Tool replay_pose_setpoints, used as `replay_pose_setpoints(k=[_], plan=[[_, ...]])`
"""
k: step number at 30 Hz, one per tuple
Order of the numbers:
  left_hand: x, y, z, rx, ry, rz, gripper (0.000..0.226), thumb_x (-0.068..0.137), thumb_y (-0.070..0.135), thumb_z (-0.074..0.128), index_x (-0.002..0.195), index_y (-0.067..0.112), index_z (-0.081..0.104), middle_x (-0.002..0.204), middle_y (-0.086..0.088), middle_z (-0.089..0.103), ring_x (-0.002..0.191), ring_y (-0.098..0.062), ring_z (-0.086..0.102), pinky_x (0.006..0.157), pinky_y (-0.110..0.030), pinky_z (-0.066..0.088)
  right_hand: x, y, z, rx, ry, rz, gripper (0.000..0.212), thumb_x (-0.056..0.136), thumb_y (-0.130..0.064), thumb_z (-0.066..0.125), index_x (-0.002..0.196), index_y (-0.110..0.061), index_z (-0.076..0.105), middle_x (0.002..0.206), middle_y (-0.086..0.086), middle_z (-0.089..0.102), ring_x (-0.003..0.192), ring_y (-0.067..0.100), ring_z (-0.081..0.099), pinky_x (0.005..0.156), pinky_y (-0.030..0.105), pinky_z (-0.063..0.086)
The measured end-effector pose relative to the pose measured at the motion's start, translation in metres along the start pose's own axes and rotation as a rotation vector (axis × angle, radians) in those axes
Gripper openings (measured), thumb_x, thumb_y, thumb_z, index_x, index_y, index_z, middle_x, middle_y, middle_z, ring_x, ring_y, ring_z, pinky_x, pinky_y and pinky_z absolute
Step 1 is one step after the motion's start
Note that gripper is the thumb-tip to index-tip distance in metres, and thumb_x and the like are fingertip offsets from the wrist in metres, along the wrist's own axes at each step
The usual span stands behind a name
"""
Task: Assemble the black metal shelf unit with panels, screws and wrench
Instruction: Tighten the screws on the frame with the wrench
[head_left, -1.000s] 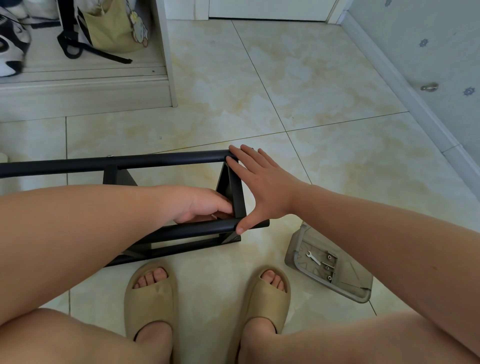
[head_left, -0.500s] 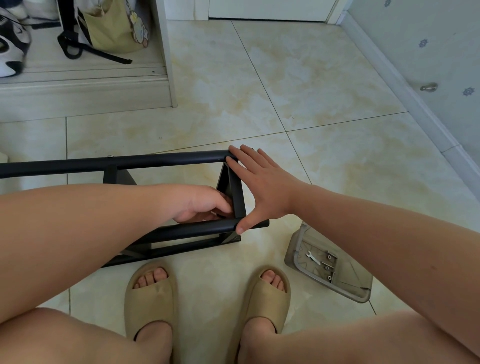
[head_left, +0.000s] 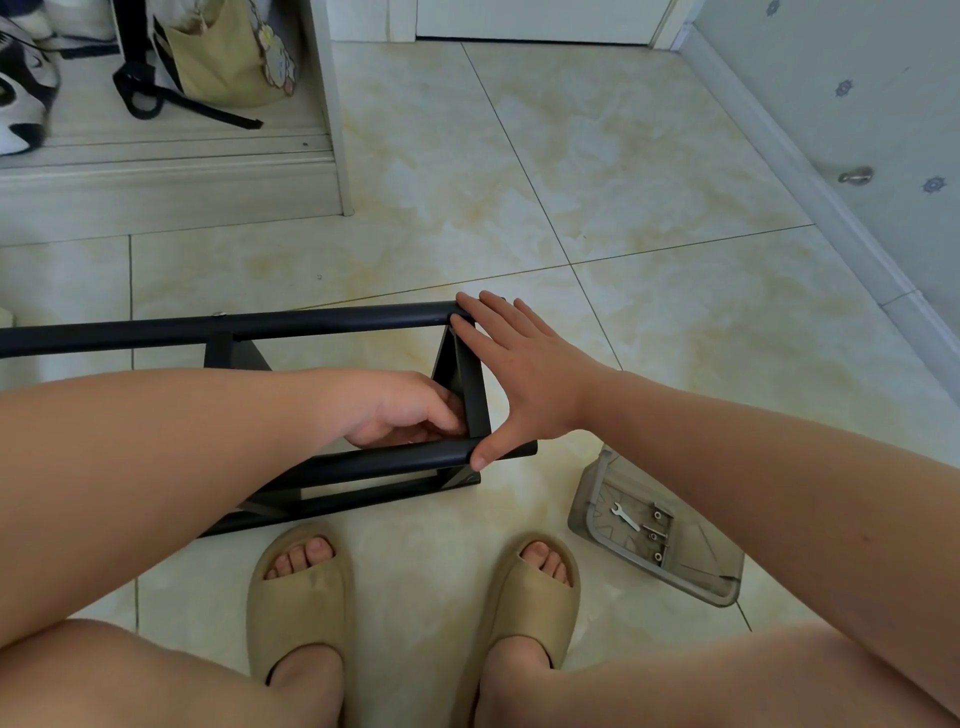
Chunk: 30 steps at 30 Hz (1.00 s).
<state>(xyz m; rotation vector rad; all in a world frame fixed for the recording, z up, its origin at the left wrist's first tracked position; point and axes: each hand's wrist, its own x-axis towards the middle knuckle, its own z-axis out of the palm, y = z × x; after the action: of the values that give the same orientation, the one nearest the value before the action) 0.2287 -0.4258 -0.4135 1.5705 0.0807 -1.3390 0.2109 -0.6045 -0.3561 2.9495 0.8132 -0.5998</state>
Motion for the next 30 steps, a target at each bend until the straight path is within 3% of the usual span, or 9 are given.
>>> replay_pose_setpoints(k=[3,7,13,17,22,26,30], plan=[[0.0017,-0.0018,0.0002,0.008,-0.002,-0.017,0.028,0.093,-0.003,0.053,0.114,0.005,0.069,0.107,-0.017,0.071,0.097,-0.025,0.066,0.094,-0.033,0.051,0.0003,0.0004,0.0001,-0.005,-0.003,0.001,0.149,0.057,-0.091,0.066,0.162,-0.012,-0.003,0.168,0.007,-0.017,0.155,0.026,-0.015,0.121,0.04,-0.013],[0.0038,-0.0025,0.0031,0.06,0.011,-0.022,0.029,0.094,0.011,0.06,0.122,0.009,0.067,0.114,-0.014,0.072,0.101,-0.025,0.067,0.098,-0.037,0.05,0.0002,0.0004,0.0002,-0.009,-0.004,0.001,0.149,0.056,-0.092,0.064,0.162,-0.012,-0.003,0.168,0.007,-0.017,0.155,0.025,-0.016,0.122,0.04,-0.013],[0.0065,-0.0025,0.0005,0.028,0.038,0.001,0.025,0.091,-0.002,0.056,0.112,0.003,0.068,0.099,-0.014,0.07,0.092,-0.026,0.067,0.094,-0.036,0.052,0.0007,0.0005,0.0008,-0.007,-0.003,0.003,0.149,0.055,-0.093,0.063,0.162,-0.012,-0.003,0.168,0.007,-0.016,0.155,0.026,-0.015,0.123,0.041,-0.011],[0.0044,-0.0003,-0.0003,0.03,0.022,-0.004,0.021,0.09,-0.005,0.056,0.099,0.008,0.069,0.088,-0.012,0.068,0.075,-0.02,0.065,0.073,-0.026,0.053,0.0002,0.001,0.0002,-0.005,-0.003,0.0,0.148,0.057,-0.092,0.064,0.162,-0.012,-0.003,0.168,0.007,-0.016,0.155,0.025,-0.015,0.122,0.04,-0.012],[0.0042,-0.0021,-0.0005,0.019,0.012,-0.053,0.027,0.095,0.012,0.058,0.119,0.008,0.069,0.117,-0.013,0.072,0.109,-0.029,0.067,0.104,-0.04,0.048,0.0007,0.0007,0.0001,-0.006,-0.006,0.0,0.149,0.056,-0.092,0.064,0.162,-0.012,-0.003,0.168,0.007,-0.016,0.155,0.025,-0.015,0.123,0.042,-0.012],[0.0031,-0.0002,0.0038,0.164,0.053,-0.025,0.026,0.094,0.015,0.061,0.119,0.012,0.068,0.112,-0.012,0.074,0.097,-0.024,0.069,0.095,-0.035,0.052,0.0002,0.0006,0.0004,0.002,-0.004,0.0,0.149,0.056,-0.092,0.065,0.162,-0.012,-0.003,0.168,0.006,-0.016,0.155,0.025,-0.016,0.123,0.042,-0.012],[0.0051,-0.0005,0.0019,0.065,0.033,0.002,0.02,0.093,0.002,0.058,0.108,0.008,0.07,0.097,-0.011,0.073,0.088,-0.023,0.069,0.094,-0.034,0.052,0.0007,0.001,0.0009,-0.004,-0.004,0.0,0.148,0.057,-0.092,0.065,0.162,-0.012,-0.004,0.168,0.006,-0.017,0.155,0.025,-0.016,0.123,0.042,-0.012]])
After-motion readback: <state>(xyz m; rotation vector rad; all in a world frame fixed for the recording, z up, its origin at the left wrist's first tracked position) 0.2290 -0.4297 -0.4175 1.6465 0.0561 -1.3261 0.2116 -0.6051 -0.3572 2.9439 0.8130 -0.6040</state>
